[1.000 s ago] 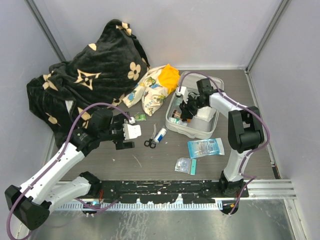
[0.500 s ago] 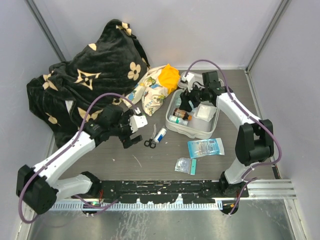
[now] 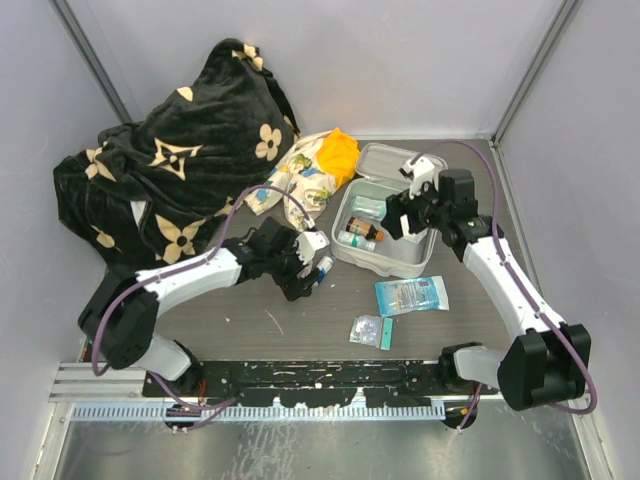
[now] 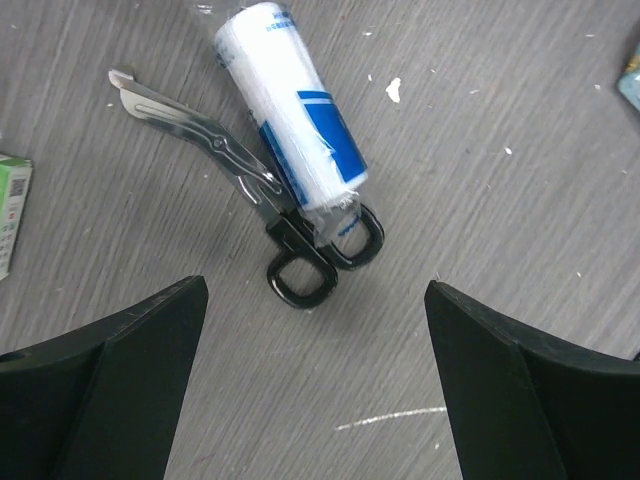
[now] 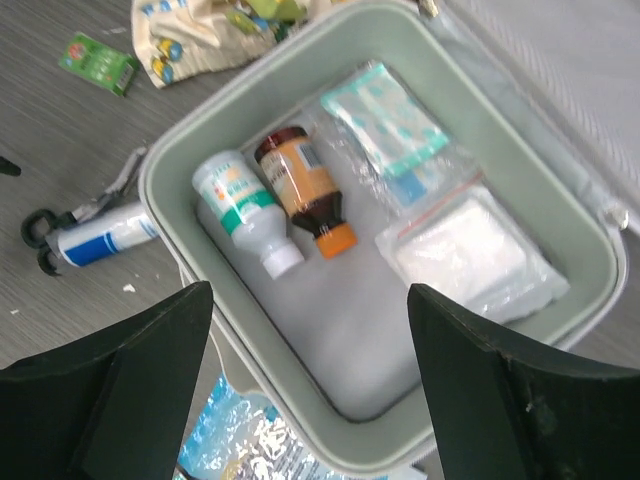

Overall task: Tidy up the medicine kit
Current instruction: Pick up the medical item at the center of the board.

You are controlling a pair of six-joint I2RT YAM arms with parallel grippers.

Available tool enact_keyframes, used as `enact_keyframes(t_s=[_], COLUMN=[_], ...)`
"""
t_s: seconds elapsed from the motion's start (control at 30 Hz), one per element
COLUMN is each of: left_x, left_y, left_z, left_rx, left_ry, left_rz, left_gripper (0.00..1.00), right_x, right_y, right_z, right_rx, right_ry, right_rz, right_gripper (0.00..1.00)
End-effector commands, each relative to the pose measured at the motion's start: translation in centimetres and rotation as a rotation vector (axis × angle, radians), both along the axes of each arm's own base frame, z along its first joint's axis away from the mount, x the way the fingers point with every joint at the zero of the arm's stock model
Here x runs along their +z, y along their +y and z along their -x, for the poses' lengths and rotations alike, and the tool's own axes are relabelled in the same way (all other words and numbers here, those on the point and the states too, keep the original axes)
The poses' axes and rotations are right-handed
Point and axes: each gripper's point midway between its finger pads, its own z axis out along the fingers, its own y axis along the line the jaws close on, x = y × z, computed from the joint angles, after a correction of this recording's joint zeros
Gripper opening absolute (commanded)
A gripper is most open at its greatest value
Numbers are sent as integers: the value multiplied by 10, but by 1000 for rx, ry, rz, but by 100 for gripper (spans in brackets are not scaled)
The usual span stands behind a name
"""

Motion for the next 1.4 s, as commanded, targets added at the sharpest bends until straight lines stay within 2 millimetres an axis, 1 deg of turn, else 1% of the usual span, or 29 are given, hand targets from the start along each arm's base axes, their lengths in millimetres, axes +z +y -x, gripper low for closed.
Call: enact_keyframes(t_s=[0.0,0.13,0.2,0.23,0.27,0.37,0.47,0.53,0.63,0.73,0.8,0.93,1.17,1.27,1.37], left_x=[15,10,7,5,3,-4,-12,-16,-22,-28,-30,-26,-5,6,18], left_y=[-28,-42,-48,-50,-52,-56,-61,-63,-66,-67,-68,-66,-64,-63,-57], left_z=[-35,-42,-46,-47,-49,-54,-55,-54,-51,-47,-46,-45,-45,-44,-43], left_rx=[91,113,121,125,129,138,131,124,116,107,104,109,92,81,59], left_ry=[-50,-18,-13,-12,-12,-10,3,10,21,35,42,38,-2,-20,-54], left_rz=[69,82,78,73,67,51,40,35,25,18,17,22,42,50,43], left_gripper=[91,90,88,88,84,77,67,63,59,58,55,46,26,22,21], right_x=[14,17,18,19,20,20,18,18,17,16,15,15,17,18,19], right_y=[-21,-41,-45,-45,-45,-45,-47,-47,-47,-47,-47,-47,-48,-49,-51], right_z=[-2,1,3,4,4,5,5,6,7,7,7,7,7,7,7], right_rx=[-78,-118,-119,-117,-115,-109,-111,-106,-103,-103,-102,-103,-104,-109,-115], right_ry=[-103,-124,-127,-132,-135,-139,-136,-139,-139,-138,-136,-137,-146,-151,-158], right_rz=[-39,-77,-87,-89,-90,-88,-74,-75,-73,-73,-75,-75,-75,-73,-69], right_gripper=[86,87,88,88,88,88,88,88,88,88,88,89,89,89,89])
